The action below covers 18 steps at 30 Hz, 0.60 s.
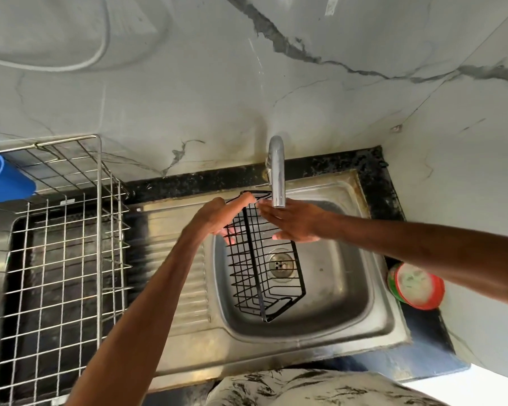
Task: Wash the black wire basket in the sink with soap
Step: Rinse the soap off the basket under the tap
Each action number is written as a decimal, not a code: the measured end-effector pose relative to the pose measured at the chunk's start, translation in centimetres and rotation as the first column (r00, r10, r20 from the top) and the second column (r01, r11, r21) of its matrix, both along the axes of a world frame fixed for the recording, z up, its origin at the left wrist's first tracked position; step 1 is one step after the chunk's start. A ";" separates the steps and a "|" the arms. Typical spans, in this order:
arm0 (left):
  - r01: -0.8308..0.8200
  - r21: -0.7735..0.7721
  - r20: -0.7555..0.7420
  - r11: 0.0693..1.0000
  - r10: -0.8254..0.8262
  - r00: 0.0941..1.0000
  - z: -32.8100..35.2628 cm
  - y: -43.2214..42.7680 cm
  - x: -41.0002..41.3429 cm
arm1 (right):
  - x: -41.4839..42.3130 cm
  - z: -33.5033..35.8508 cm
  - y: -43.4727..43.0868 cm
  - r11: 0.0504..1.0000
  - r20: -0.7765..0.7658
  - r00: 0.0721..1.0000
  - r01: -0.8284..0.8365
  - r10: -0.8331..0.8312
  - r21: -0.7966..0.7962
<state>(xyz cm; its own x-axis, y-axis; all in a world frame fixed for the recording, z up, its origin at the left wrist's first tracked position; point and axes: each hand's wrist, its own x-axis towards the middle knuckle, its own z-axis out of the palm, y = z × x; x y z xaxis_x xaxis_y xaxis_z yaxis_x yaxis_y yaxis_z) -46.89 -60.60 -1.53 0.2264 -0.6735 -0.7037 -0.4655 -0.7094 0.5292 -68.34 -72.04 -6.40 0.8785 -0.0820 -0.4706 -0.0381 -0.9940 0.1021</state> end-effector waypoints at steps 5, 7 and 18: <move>-0.061 -0.044 -0.029 0.997 0.060 0.998 0.2 -0.3 0.3 | -0.7 -1.0 1.5 0.999 -0.006 0.999 0.039 -0.040 -0.022; -0.074 -0.056 -0.029 0.996 0.073 0.997 0.2 -0.2 0.2 | -1.8 -2.2 2.7 0.998 0.030 0.998 0.052 -0.052 0.021; 0.037 0.041 -0.028 0.998 -0.036 0.999 1.1 -0.4 0.2 | -1.2 -1.5 0.0 0.993 -0.026 0.993 -0.114 0.114 0.006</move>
